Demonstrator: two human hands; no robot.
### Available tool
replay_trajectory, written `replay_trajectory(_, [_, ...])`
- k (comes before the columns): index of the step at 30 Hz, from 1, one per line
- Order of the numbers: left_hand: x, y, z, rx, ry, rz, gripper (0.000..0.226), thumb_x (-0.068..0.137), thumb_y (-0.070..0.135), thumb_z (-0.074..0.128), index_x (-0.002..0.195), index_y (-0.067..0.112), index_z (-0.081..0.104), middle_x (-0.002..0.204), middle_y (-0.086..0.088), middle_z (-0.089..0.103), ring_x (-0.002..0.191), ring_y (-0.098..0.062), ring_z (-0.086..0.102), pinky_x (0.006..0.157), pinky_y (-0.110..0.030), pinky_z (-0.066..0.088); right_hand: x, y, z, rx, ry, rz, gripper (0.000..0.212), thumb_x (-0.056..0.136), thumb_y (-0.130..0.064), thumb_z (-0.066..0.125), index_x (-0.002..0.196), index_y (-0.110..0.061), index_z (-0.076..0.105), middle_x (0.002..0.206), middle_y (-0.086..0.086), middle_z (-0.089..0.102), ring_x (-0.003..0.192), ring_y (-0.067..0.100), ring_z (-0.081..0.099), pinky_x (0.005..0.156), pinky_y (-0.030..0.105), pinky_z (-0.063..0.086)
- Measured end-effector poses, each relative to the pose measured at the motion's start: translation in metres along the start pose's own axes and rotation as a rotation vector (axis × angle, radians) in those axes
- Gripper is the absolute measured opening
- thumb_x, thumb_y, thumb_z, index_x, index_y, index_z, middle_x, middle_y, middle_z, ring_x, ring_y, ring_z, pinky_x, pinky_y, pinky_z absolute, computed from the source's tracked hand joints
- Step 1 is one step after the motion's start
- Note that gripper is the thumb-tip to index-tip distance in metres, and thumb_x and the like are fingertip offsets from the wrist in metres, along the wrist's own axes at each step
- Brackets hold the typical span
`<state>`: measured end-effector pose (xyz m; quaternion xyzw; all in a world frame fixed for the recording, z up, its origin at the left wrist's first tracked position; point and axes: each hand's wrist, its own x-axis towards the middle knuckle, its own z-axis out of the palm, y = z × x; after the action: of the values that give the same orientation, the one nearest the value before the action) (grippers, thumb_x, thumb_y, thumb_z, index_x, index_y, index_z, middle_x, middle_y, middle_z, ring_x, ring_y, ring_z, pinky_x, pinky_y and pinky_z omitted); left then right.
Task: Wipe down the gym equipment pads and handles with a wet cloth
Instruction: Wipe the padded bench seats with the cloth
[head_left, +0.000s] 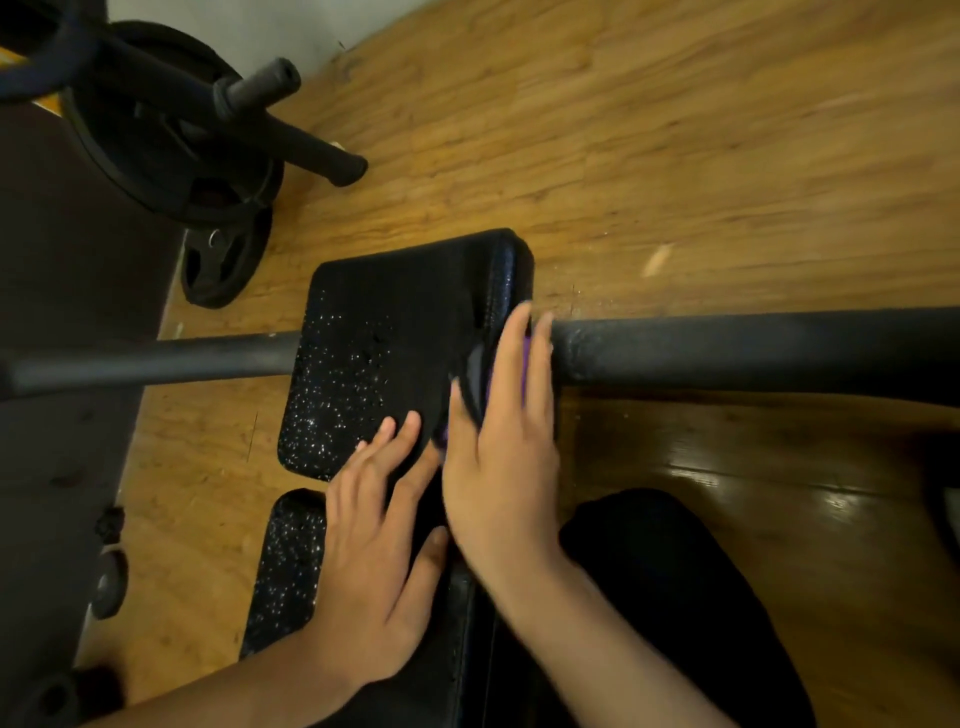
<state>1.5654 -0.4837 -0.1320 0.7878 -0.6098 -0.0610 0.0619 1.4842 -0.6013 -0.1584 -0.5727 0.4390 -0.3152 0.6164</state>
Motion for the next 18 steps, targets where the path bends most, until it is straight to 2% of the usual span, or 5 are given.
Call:
replay_trajectory(5, [0.002, 0.001, 0.002, 0.010, 0.010, 0.002, 0.060, 0.102, 0.030, 0.042, 0.160, 0.014, 0.034, 0.166, -0.004, 0.031, 0.157, -0.027, 0.023, 0.123, -0.055, 0.021, 0.107, -0.016, -0.014, -0.078, -0.026, 0.020, 0.070, 0.108, -0.033, 0.044, 0.164, -0.024, 0.003, 0.170, 0.005, 0.015, 0.152, 0.024, 0.027, 0.120, 0.040, 0.031])
replay_trajectory(9, [-0.001, 0.001, 0.001, 0.022, 0.007, -0.001, 0.060, 0.103, 0.030, 0.042, 0.160, 0.014, 0.034, 0.166, -0.004, 0.031, 0.158, -0.026, 0.021, 0.126, -0.052, 0.018, 0.117, -0.008, -0.006, 0.041, 0.082, 0.054, 0.054, 0.107, -0.045, 0.041, 0.156, -0.023, 0.036, 0.142, 0.004, 0.054, 0.126, 0.017, 0.055, 0.106, 0.031, 0.044])
replay_trajectory(12, [-0.002, 0.001, 0.001, 0.015, 0.010, -0.007, 0.061, 0.102, 0.030, 0.042, 0.160, 0.014, 0.035, 0.166, -0.004, 0.031, 0.158, -0.026, 0.021, 0.126, -0.052, 0.018, 0.058, -0.003, 0.002, 0.025, 0.106, 0.103, 0.064, 0.107, -0.044, 0.038, 0.164, -0.026, 0.014, 0.165, 0.002, 0.027, 0.146, 0.017, 0.036, 0.106, 0.019, 0.030])
replay_trajectory(15, [-0.003, 0.001, 0.001, -0.006, 0.003, -0.015, 0.061, 0.100, 0.031, 0.042, 0.159, 0.012, 0.037, 0.167, -0.005, 0.031, 0.158, -0.027, 0.022, 0.124, -0.056, 0.020, -0.015, -0.007, 0.004, 0.023, 0.057, 0.119, 0.071, 0.101, -0.050, 0.030, 0.161, -0.037, -0.005, 0.170, -0.009, 0.003, 0.155, 0.014, 0.015, 0.121, 0.032, 0.030])
replay_trajectory(18, [-0.002, 0.001, 0.002, -0.010, 0.003, -0.014, 0.061, 0.100, 0.031, 0.041, 0.159, 0.014, 0.035, 0.168, -0.004, 0.029, 0.158, -0.027, 0.022, 0.124, -0.055, 0.021, -0.022, -0.008, 0.000, -0.003, 0.005, 0.143, 0.076, 0.099, -0.049, 0.032, 0.158, -0.040, -0.014, 0.170, -0.011, -0.006, 0.156, 0.013, 0.009, 0.122, 0.034, 0.030])
